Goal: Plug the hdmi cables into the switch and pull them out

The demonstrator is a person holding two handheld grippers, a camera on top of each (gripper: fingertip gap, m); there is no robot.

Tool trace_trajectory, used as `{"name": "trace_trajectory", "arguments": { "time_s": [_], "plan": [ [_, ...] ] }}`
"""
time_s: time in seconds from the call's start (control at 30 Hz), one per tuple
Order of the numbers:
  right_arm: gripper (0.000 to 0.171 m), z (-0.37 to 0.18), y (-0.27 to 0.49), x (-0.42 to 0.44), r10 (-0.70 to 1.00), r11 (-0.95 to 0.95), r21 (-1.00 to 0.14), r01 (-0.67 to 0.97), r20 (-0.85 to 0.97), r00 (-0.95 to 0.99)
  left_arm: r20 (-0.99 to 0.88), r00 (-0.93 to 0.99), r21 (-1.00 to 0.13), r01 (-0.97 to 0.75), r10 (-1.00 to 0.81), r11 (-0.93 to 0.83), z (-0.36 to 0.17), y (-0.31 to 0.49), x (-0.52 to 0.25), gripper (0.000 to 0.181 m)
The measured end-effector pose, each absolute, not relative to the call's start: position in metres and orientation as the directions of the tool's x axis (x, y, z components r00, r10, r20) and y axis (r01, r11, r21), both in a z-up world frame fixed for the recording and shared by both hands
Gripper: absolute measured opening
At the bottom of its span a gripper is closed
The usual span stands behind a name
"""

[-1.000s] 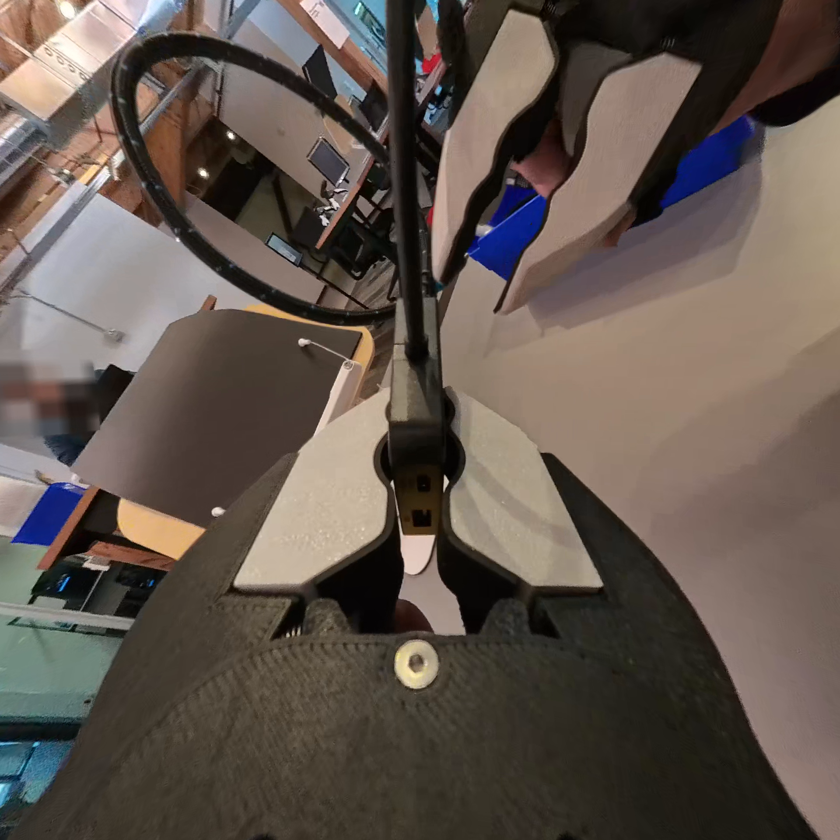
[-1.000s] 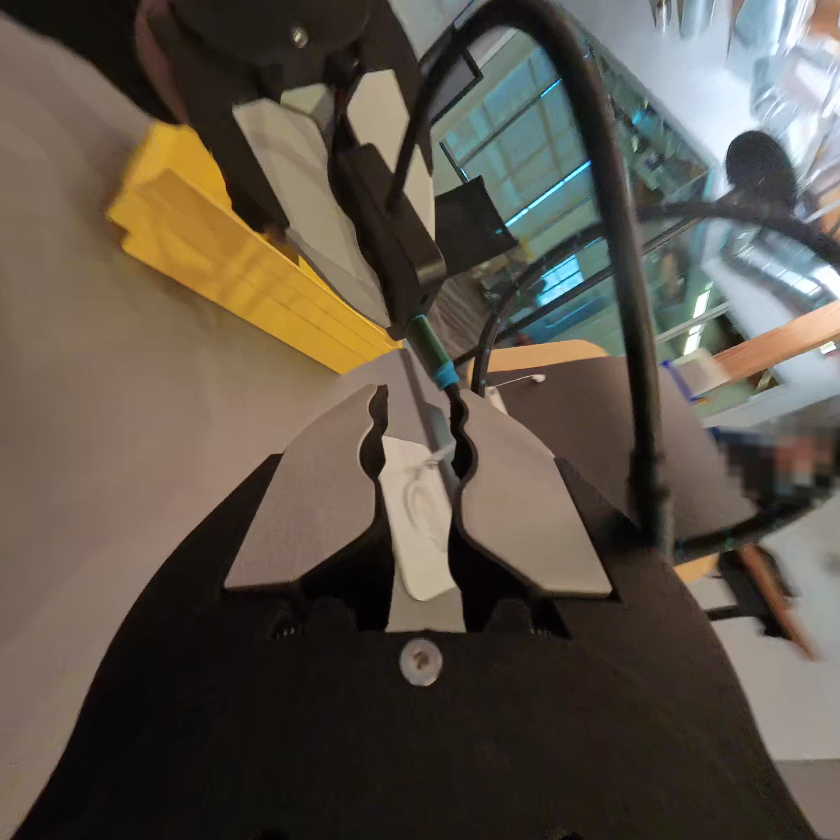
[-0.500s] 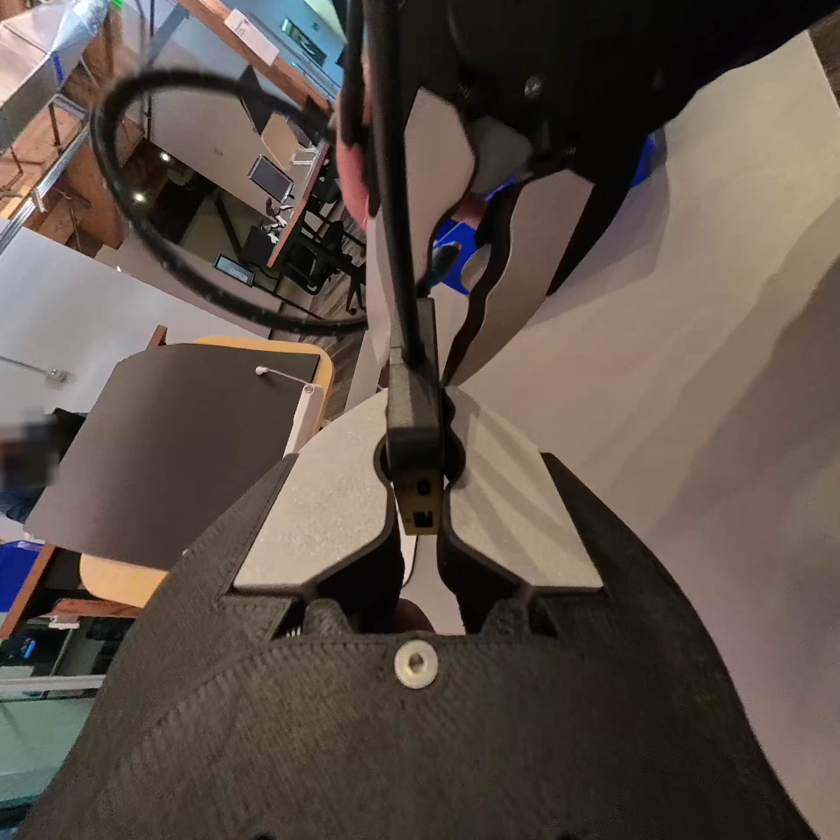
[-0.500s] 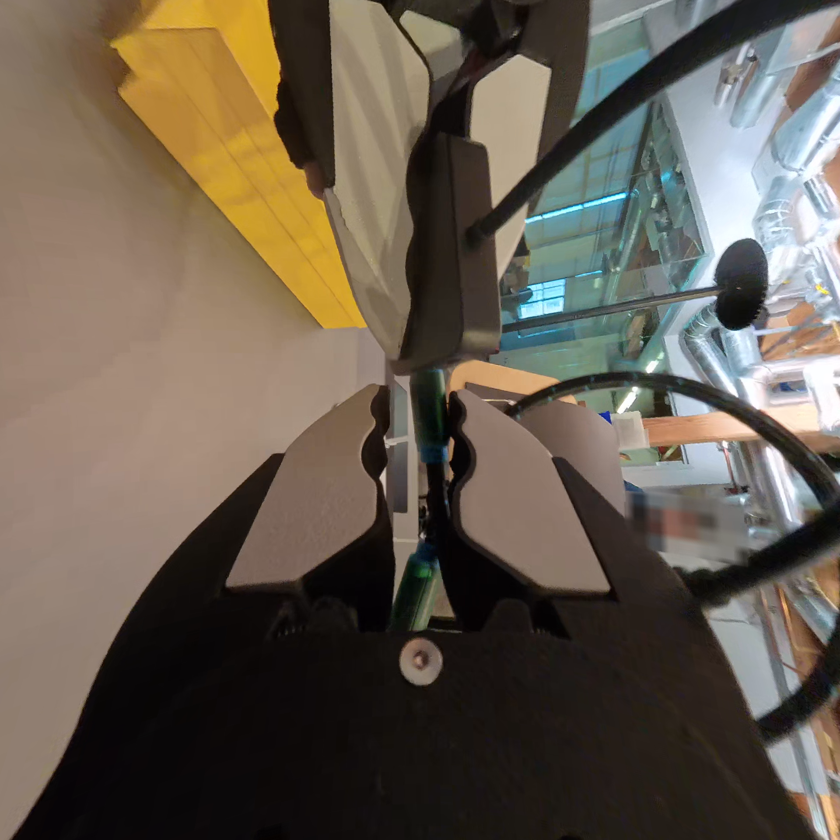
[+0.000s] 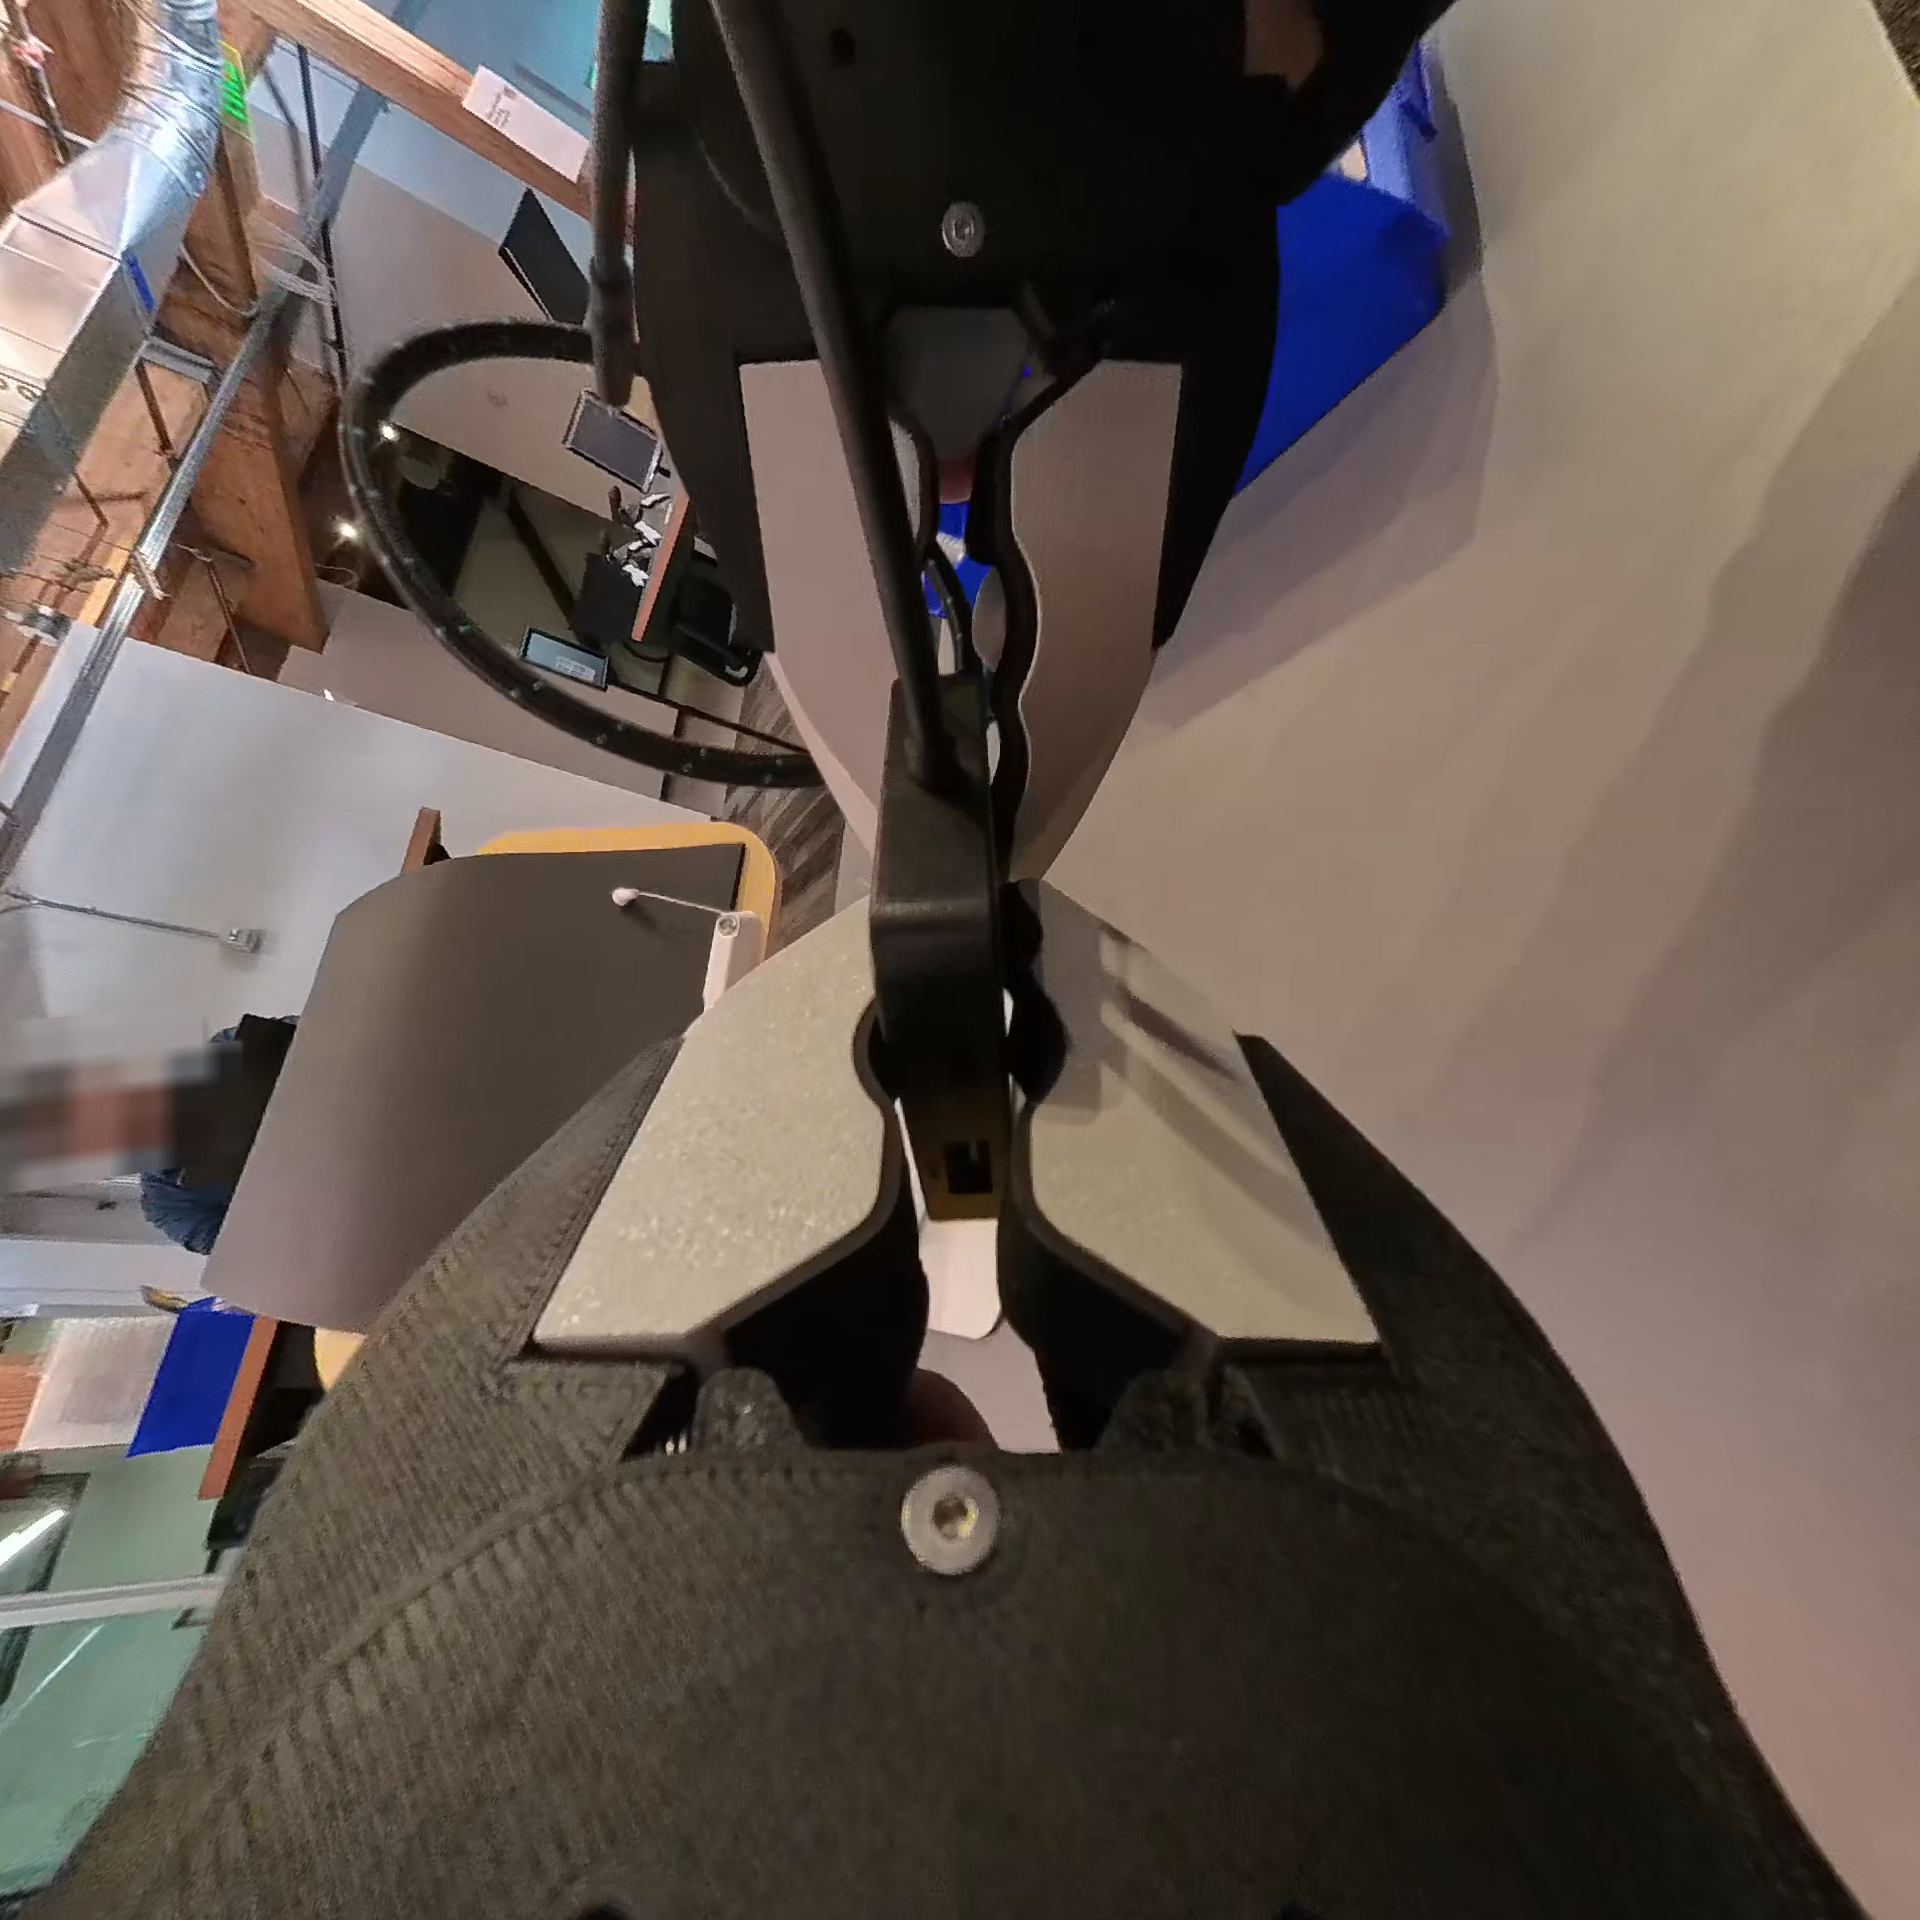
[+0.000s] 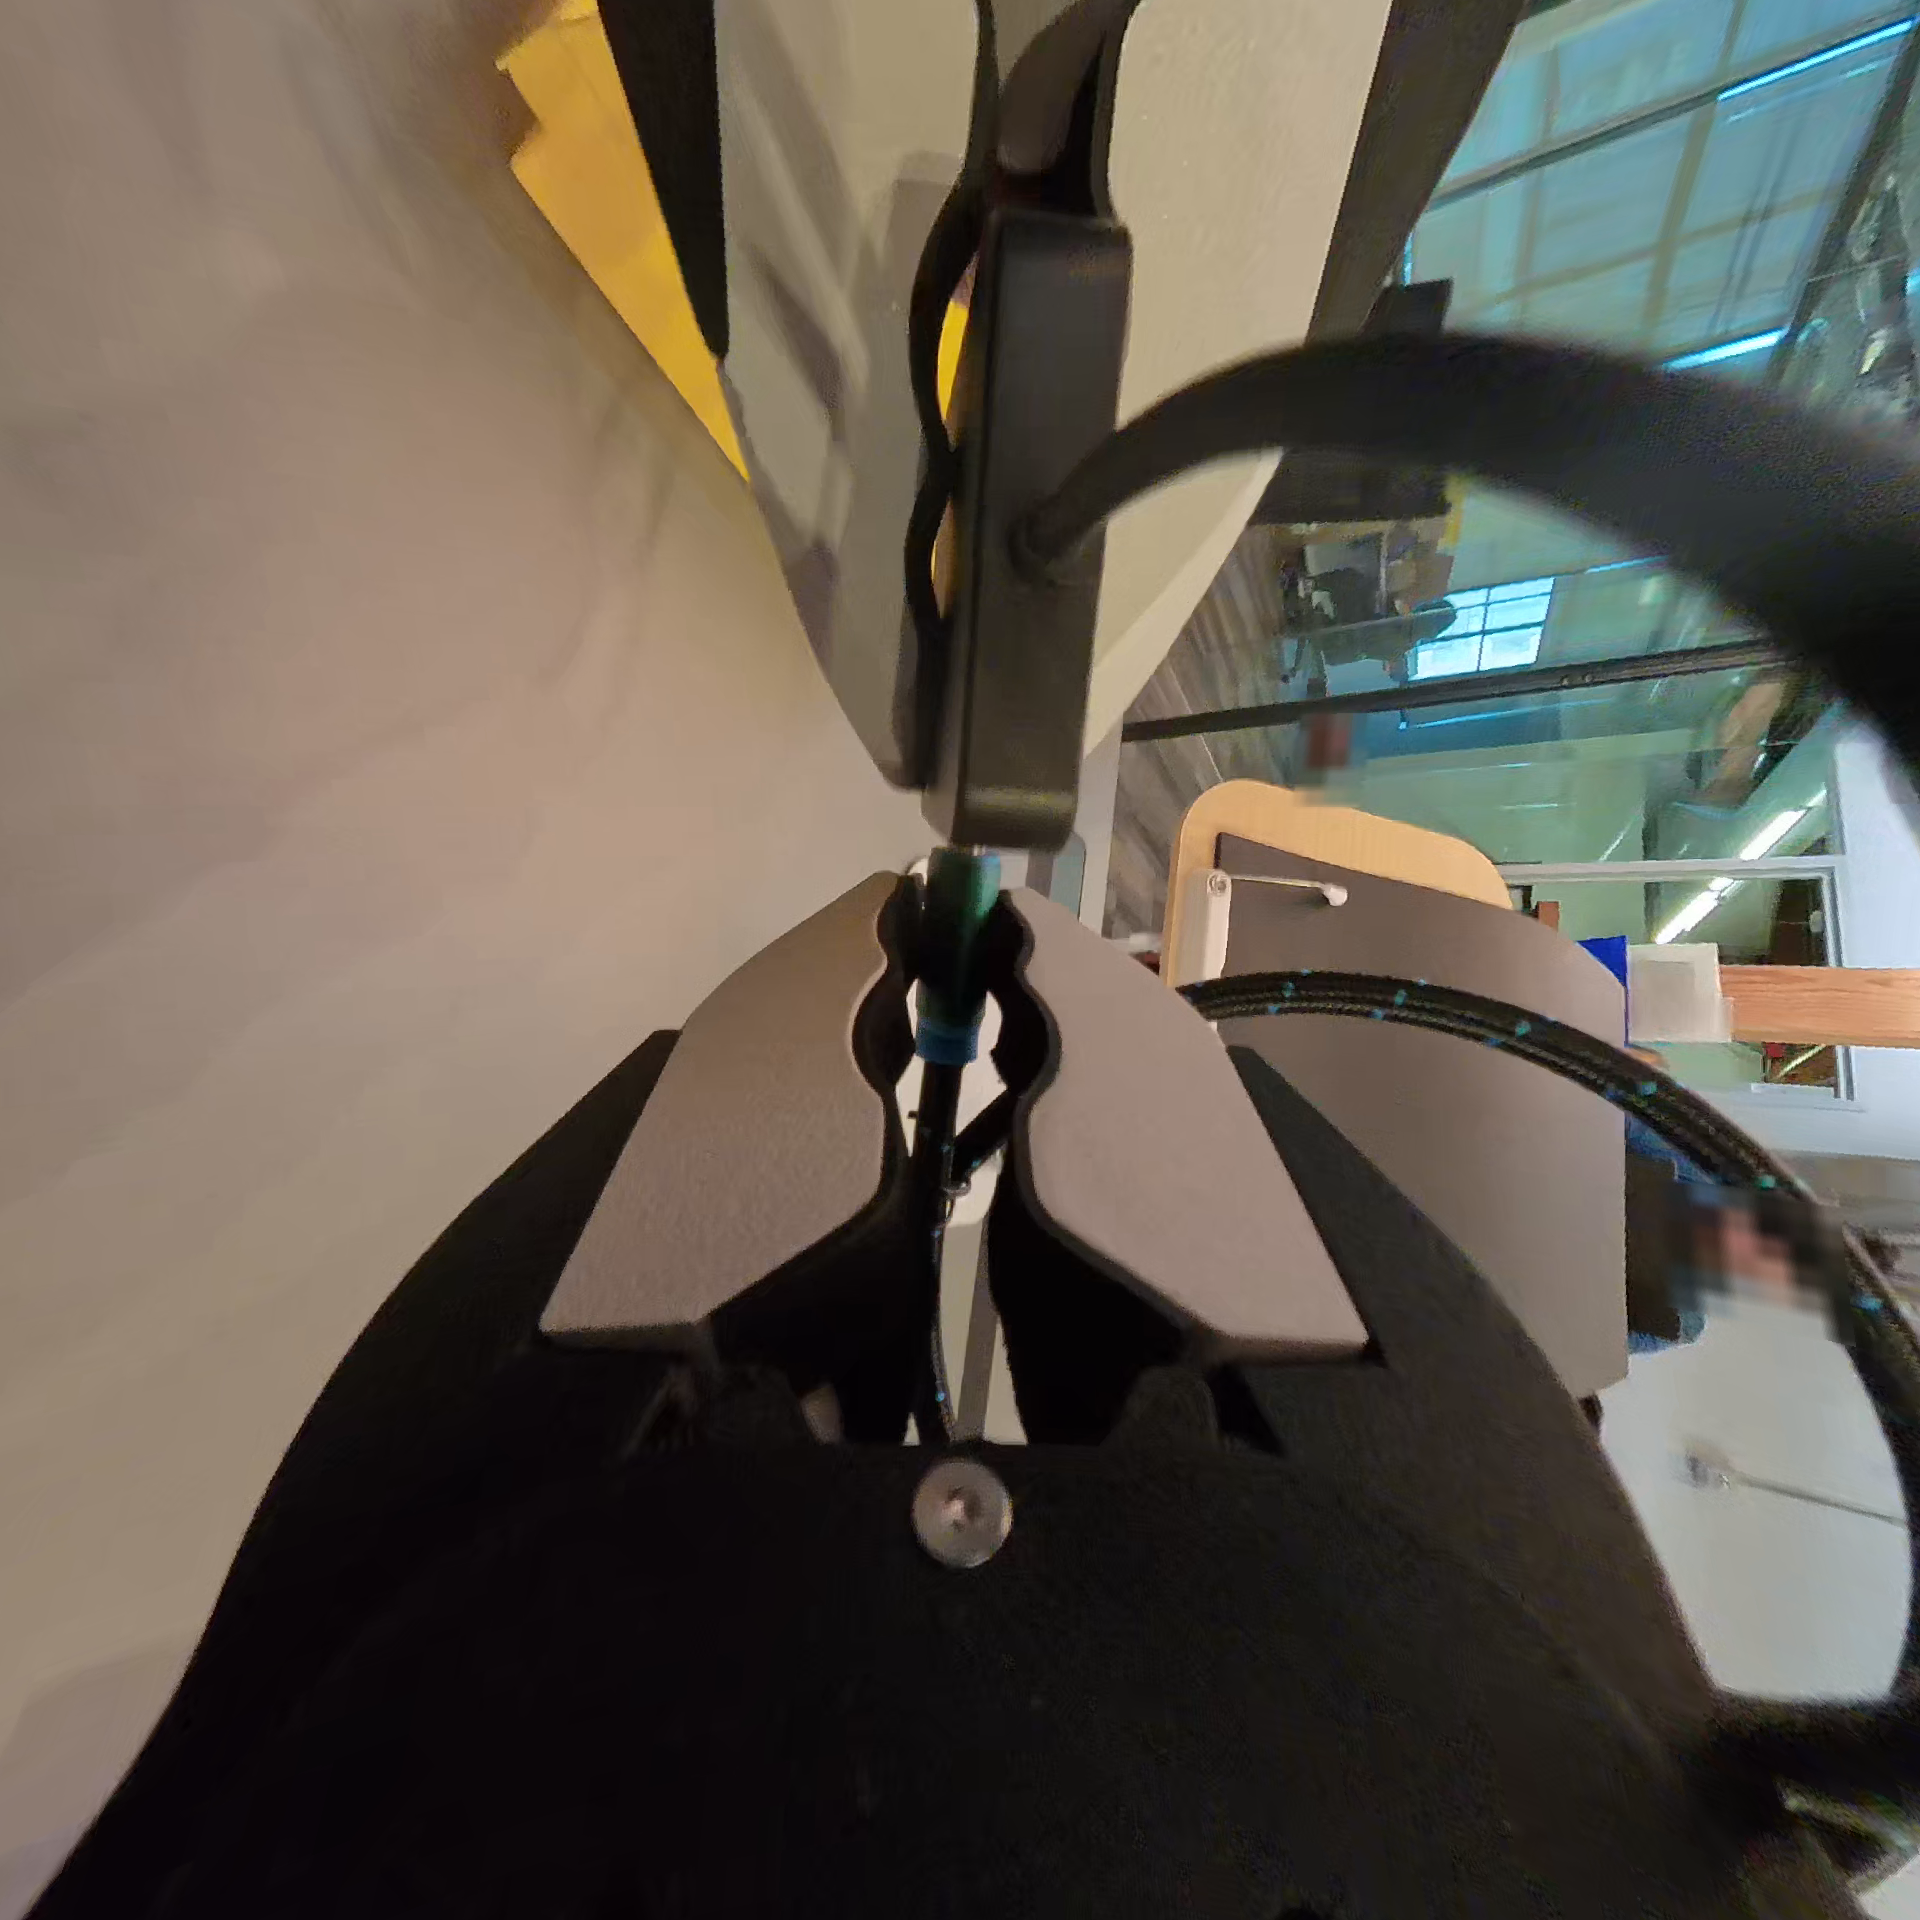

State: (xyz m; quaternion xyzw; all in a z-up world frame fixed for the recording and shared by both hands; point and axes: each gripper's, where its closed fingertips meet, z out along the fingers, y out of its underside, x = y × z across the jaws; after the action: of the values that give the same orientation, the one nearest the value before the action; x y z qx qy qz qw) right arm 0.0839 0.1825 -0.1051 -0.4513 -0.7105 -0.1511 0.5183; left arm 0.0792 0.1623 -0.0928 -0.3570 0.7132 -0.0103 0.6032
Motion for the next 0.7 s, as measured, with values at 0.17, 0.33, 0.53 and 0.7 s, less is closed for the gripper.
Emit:
{"name": "trace_trajectory", "arguments": {
  "time_s": [0.17, 0.33, 0.53, 0.7],
  "plan": [
    [0.011, -0.112, 0.195, 0.136, 0.573, 0.437, -0.288, 0.852, 0.819, -0.018, -0.814, 0.099, -0.535, -0.515, -0.573, 0.67, -0.062, 0.19, 0.043, 0.014],
    [0.011, -0.1, 0.189, 0.152, 0.589, 0.379, -0.29, 0.879, 0.808, 0.013, -0.829, 0.117, -0.517, -0.529, -0.546, 0.672, -0.059, 0.194, 0.047, 0.014],
    [0.011, -0.101, 0.185, 0.202, 0.629, 0.235, -0.376, 0.896, 0.762, 0.154, -0.823, 0.171, -0.536, -0.548, -0.541, 0.642, -0.05, 0.209, 0.03, 0.013],
    [0.011, -0.087, 0.181, 0.249, 0.646, 0.094, -0.532, 0.842, 0.676, 0.355, -0.823, 0.201, -0.54, -0.564, -0.531, 0.625, -0.045, 0.218, 0.021, 0.014]
  ]
}}
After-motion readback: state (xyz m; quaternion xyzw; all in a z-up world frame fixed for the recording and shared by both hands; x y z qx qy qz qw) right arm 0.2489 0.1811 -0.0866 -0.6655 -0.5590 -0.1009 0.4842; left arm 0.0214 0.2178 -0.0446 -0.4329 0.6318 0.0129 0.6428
